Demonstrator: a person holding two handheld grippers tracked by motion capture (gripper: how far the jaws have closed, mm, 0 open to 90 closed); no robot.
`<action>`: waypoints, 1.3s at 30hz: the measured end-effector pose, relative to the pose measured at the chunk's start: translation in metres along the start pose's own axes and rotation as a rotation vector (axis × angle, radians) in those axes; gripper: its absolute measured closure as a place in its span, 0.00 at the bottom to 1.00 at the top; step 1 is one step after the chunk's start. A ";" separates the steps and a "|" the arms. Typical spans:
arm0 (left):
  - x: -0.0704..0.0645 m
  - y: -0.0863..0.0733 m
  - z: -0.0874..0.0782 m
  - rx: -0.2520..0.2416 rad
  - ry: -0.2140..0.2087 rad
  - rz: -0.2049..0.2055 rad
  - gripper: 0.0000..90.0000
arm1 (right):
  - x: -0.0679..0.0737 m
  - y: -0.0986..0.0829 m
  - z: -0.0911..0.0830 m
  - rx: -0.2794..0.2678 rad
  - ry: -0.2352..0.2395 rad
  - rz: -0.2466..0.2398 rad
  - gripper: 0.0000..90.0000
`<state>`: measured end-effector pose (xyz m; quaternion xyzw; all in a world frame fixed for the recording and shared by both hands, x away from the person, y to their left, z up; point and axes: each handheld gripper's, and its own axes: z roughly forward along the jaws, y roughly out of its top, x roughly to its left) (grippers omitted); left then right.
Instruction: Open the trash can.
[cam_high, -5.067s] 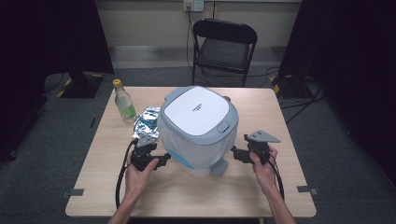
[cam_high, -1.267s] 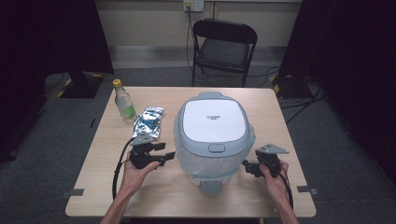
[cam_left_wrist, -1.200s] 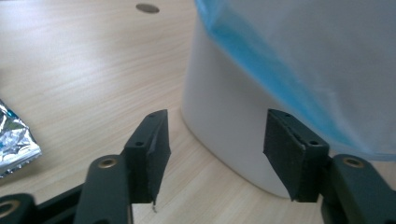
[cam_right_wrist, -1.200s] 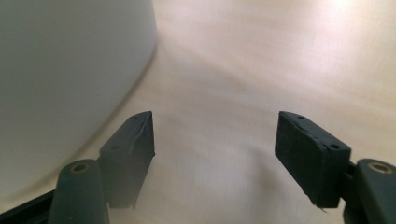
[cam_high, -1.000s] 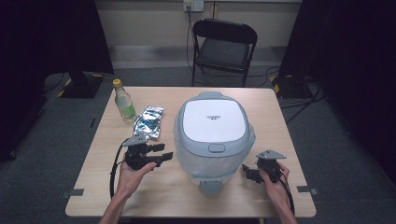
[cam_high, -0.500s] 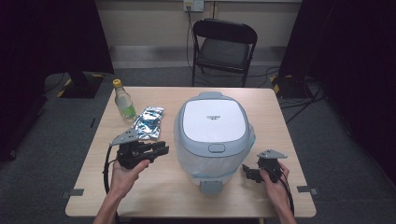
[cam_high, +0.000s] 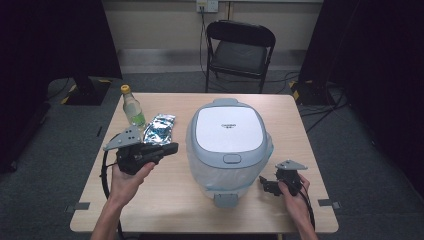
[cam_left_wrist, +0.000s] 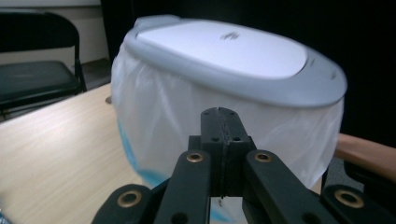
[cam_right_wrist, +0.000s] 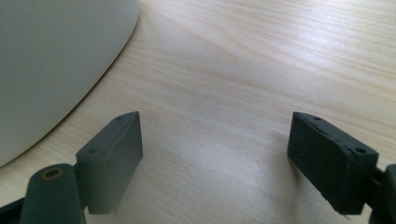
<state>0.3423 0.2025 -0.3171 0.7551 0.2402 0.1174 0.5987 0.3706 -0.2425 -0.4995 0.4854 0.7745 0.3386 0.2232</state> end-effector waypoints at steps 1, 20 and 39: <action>-0.003 0.004 0.001 0.001 -0.006 0.014 1.00 | 0.000 0.000 0.000 0.000 0.000 0.000 0.19; -0.045 0.041 0.044 -0.002 -0.132 0.082 1.00 | 0.000 0.000 0.000 0.000 0.000 -0.001 0.19; -0.069 0.041 0.088 0.056 -0.208 0.122 1.00 | 0.000 0.000 0.000 0.000 0.000 -0.001 0.19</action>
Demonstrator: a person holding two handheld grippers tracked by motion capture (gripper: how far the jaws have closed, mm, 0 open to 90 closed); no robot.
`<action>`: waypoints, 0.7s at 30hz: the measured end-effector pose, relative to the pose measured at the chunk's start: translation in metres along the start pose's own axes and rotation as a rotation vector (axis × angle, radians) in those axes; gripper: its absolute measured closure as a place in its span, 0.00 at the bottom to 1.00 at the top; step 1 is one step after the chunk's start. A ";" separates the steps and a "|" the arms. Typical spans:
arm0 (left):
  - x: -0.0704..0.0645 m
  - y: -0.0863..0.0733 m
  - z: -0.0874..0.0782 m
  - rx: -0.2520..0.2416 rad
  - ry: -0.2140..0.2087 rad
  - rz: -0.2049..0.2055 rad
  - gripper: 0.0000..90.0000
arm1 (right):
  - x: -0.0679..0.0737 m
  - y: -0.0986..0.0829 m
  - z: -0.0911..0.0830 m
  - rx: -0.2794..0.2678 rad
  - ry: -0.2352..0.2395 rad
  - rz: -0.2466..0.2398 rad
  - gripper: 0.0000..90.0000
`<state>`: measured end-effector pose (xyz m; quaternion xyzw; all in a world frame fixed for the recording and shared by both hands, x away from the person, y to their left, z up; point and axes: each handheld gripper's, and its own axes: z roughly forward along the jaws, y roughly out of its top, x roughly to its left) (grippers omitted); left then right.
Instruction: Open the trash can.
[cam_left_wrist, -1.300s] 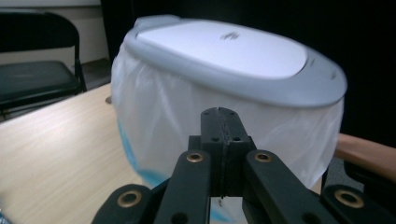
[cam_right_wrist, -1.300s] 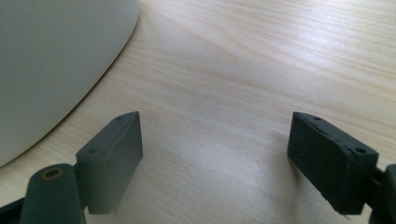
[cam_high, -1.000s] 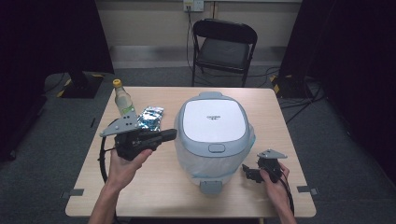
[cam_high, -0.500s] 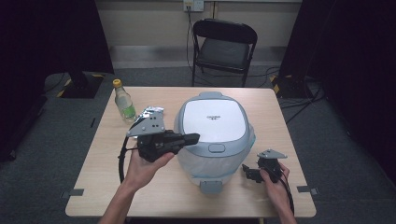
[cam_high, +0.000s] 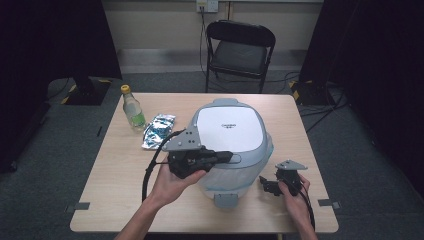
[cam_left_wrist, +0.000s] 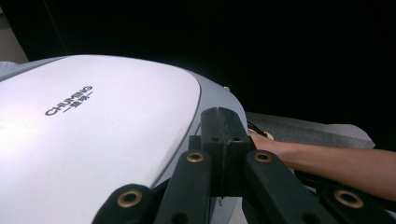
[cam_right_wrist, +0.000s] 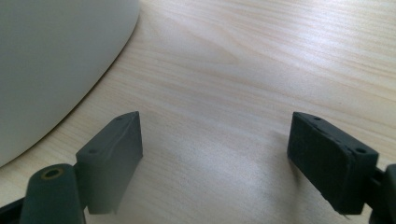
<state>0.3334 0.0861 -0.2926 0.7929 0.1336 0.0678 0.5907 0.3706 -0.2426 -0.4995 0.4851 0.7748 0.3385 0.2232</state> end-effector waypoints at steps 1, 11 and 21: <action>0.000 0.001 0.001 0.007 -0.008 0.004 1.00 | 0.000 0.000 0.000 0.000 0.000 0.000 0.19; -0.001 -0.001 0.003 0.002 -0.016 0.015 1.00 | 0.000 0.000 0.000 0.000 0.000 0.000 0.19; -0.003 0.001 0.003 0.021 -0.010 0.028 1.00 | 0.000 0.000 0.000 0.000 0.000 0.000 0.19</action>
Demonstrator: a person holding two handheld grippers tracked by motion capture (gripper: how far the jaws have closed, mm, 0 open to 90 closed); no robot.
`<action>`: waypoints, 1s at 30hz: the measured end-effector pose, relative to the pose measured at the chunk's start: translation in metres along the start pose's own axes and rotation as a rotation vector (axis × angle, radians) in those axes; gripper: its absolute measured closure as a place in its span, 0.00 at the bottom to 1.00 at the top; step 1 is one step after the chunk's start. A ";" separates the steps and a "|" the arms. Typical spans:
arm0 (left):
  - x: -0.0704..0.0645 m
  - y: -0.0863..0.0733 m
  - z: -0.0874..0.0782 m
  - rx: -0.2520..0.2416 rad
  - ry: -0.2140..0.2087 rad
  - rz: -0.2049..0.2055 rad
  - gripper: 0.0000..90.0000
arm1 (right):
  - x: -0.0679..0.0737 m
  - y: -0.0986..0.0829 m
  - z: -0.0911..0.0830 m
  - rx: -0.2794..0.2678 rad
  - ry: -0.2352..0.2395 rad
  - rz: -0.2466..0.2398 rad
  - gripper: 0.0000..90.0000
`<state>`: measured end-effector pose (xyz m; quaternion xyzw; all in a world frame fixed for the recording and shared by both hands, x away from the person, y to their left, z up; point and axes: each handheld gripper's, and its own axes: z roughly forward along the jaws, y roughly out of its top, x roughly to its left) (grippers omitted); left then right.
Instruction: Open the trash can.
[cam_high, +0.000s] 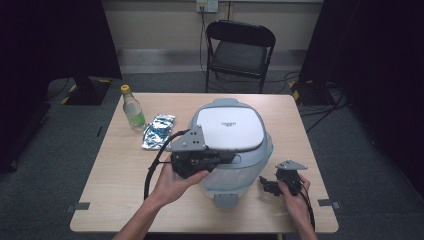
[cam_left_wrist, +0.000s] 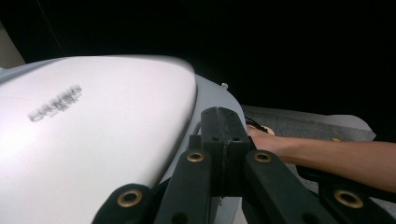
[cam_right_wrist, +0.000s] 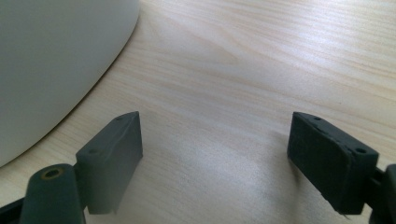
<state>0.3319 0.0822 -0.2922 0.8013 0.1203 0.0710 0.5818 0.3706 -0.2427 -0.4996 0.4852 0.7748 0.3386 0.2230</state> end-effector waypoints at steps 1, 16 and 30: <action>0.000 0.000 0.000 -0.002 -0.002 -0.003 1.00 | 0.000 0.000 0.000 0.000 0.000 -0.001 0.19; 0.010 -0.006 -0.010 -0.040 -0.006 -0.054 0.95 | 0.000 0.000 0.000 0.000 0.000 0.000 0.19; 0.021 -0.021 -0.034 -0.094 0.064 -0.103 0.64 | 0.000 0.000 0.000 0.000 -0.001 0.000 0.19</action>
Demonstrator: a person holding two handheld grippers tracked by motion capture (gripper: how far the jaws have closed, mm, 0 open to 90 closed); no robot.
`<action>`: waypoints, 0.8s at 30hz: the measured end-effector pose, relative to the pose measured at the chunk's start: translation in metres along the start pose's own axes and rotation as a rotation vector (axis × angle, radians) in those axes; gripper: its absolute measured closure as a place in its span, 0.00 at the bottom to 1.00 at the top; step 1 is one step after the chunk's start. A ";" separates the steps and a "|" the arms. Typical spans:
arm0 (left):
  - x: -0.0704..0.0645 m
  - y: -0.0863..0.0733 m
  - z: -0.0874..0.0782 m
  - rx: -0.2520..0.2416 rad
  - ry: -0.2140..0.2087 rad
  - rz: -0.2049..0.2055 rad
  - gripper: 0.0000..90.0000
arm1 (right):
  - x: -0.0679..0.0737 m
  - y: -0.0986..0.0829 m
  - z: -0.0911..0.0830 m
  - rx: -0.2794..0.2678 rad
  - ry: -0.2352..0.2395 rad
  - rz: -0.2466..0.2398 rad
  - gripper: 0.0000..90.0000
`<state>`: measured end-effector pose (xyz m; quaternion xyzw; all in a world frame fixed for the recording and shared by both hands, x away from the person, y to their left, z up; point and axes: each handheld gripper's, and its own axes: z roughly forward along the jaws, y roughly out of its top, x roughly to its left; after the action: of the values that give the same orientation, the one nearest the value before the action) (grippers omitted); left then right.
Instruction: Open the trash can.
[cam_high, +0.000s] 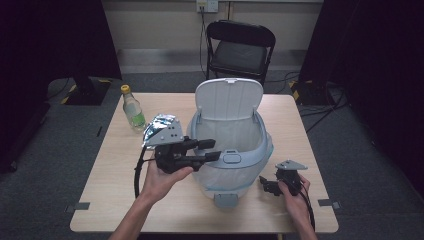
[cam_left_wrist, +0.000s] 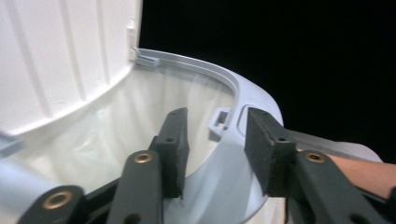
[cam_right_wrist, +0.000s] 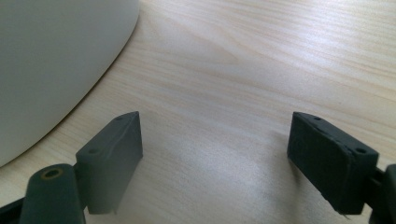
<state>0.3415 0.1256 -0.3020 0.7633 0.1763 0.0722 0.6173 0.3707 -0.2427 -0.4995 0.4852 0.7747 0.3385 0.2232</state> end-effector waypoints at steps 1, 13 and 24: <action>0.001 -0.001 -0.003 -0.006 0.002 -0.006 0.63 | 0.000 0.000 0.000 0.000 0.000 0.000 0.19; 0.010 -0.013 -0.031 -0.051 0.061 -0.026 0.51 | 0.000 0.000 0.000 0.000 0.000 0.000 0.19; 0.037 -0.038 -0.055 -0.037 0.149 -0.092 0.49 | 0.000 0.000 0.000 0.000 0.000 0.000 0.19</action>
<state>0.3512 0.1960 -0.3304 0.7354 0.2552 0.1038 0.6191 0.3707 -0.2427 -0.4996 0.4851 0.7747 0.3385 0.2232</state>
